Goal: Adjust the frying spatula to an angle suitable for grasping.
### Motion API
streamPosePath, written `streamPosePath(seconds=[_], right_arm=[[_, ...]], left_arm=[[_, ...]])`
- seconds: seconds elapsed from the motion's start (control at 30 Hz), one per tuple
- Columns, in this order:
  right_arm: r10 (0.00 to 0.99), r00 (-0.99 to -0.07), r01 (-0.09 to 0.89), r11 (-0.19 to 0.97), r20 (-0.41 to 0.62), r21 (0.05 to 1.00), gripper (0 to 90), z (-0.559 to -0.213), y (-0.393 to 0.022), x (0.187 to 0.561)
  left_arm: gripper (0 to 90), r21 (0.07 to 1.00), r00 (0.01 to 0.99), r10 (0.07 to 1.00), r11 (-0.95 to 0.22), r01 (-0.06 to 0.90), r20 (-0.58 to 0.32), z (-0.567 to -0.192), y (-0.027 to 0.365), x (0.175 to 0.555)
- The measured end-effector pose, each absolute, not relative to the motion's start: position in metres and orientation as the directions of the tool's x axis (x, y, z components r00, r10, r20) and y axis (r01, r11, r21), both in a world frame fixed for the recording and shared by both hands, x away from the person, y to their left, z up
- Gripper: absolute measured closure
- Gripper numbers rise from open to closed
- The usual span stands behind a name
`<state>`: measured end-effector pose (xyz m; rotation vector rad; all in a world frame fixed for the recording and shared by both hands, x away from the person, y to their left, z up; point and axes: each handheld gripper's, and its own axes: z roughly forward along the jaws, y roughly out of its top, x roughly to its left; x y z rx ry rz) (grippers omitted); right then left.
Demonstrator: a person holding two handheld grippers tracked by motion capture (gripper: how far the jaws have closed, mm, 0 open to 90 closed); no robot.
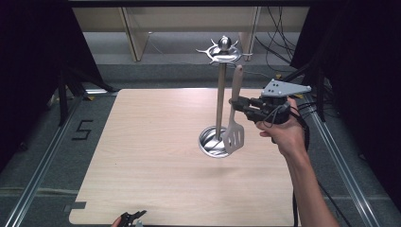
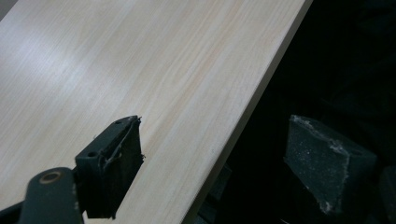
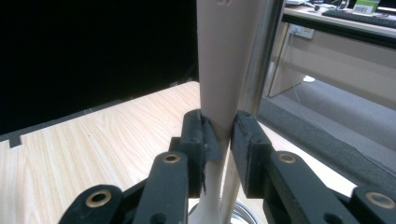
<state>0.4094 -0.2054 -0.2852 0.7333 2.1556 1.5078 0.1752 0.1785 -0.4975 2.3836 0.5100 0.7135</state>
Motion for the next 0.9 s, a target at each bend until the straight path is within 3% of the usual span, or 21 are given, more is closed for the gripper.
streamPosePath(seconds=[0.9], right_arm=[[0.641, -0.766, 0.216, 0.326, -0.047, 0.92, 75.8, -0.283, -0.196, 0.428]], left_arm=[[17.9, 0.617, 0.795, 0.481, -0.767, 0.177, 0.37, -0.497, 0.178, 0.175]])
